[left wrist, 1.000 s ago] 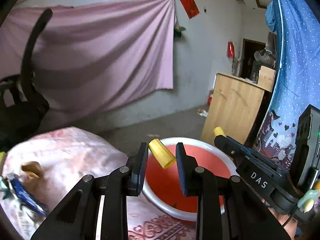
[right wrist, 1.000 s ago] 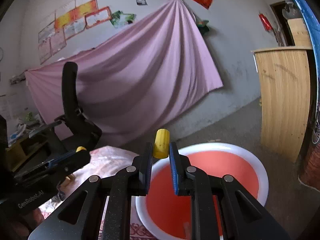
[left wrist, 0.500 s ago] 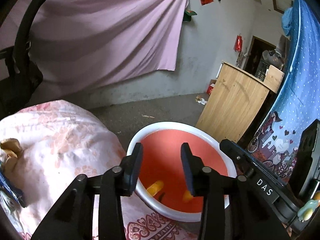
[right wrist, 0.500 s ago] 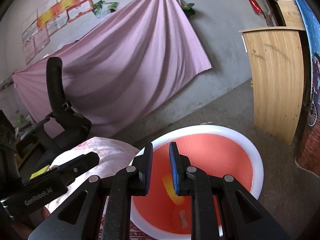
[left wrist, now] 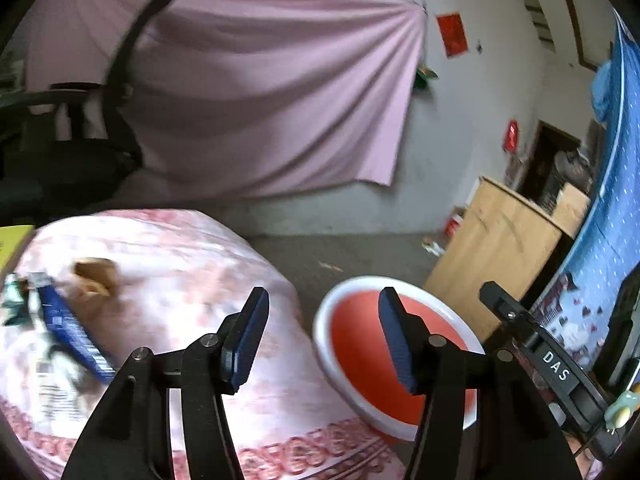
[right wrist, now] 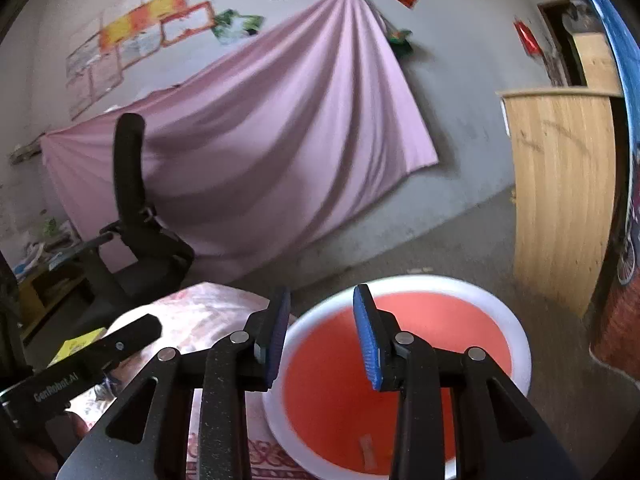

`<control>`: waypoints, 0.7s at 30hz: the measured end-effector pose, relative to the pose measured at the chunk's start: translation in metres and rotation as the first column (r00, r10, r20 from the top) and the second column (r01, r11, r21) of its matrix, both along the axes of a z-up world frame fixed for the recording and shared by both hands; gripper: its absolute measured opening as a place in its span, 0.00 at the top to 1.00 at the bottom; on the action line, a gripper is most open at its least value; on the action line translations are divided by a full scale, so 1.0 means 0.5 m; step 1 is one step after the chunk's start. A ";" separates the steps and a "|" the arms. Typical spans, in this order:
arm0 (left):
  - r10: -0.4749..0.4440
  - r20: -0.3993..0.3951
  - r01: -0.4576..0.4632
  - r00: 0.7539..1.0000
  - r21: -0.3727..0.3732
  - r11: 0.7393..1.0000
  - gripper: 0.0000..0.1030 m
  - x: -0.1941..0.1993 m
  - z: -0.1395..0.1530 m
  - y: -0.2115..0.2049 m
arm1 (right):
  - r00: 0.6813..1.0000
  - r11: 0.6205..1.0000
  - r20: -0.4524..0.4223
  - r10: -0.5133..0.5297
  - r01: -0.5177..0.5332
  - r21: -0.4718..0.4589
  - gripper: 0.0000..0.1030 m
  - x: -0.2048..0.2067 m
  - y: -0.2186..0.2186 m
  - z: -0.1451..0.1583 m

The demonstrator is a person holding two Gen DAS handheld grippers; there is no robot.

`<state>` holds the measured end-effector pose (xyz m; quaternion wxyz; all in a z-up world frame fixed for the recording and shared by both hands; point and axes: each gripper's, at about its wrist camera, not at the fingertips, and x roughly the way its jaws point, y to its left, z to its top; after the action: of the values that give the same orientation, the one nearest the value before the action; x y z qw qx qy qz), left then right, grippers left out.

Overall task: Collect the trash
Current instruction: 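Return the right tool over the trash on the table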

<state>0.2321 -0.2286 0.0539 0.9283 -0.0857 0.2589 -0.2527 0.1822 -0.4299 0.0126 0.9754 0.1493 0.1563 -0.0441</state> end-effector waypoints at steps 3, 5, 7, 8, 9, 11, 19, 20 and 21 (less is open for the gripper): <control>0.083 0.048 -0.083 0.995 -0.008 0.997 0.44 -0.023 0.016 0.055 | 0.999 1.000 0.051 0.013 -0.012 -0.028 0.51 -0.005 0.029 0.013; 0.131 0.079 -0.131 0.988 -0.012 0.991 0.42 -0.039 0.022 0.089 | 0.997 0.999 0.075 0.021 -0.018 -0.041 0.49 -0.006 0.045 0.021; 0.175 0.111 -0.175 0.978 -0.011 0.985 0.39 -0.054 0.029 0.120 | 0.994 0.998 0.100 0.031 -0.025 -0.054 0.33 -0.006 0.066 0.027; 0.196 0.127 -0.196 0.972 -0.010 0.981 0.36 -0.063 0.033 0.137 | 0.993 0.998 0.115 0.036 -0.029 -0.058 0.28 -0.007 0.076 0.030; 0.216 0.141 -0.217 0.966 -0.010 0.976 0.28 -0.071 0.036 0.153 | 0.991 0.997 0.130 0.043 -0.035 -0.062 0.25 -0.008 0.085 0.032; 0.250 0.162 -0.250 0.955 -0.020 0.968 0.18 -0.084 0.035 0.183 | 0.985 0.996 0.158 0.065 -0.054 -0.074 0.24 -0.008 0.108 0.039; 0.396 0.220 -0.394 0.892 -0.053 0.918 0.03 -0.129 0.028 0.306 | 0.950 0.983 0.265 0.168 -0.142 -0.113 0.00 -0.015 0.192 0.054; 0.407 0.229 -0.408 0.884 -0.049 0.912 0.03 -0.134 0.025 0.317 | 0.943 0.980 0.275 0.187 -0.158 -0.122 0.00 -0.015 0.205 0.055; 0.419 0.241 -0.421 0.876 -0.044 0.906 0.03 -0.140 0.022 0.332 | 0.938 0.977 0.283 0.199 -0.167 -0.133 0.00 -0.015 0.215 0.057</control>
<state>0.1619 -0.0625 0.0649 0.9861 -0.1033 0.1191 -0.0527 0.1746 -0.3223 0.0408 0.9941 0.0867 0.0196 0.0615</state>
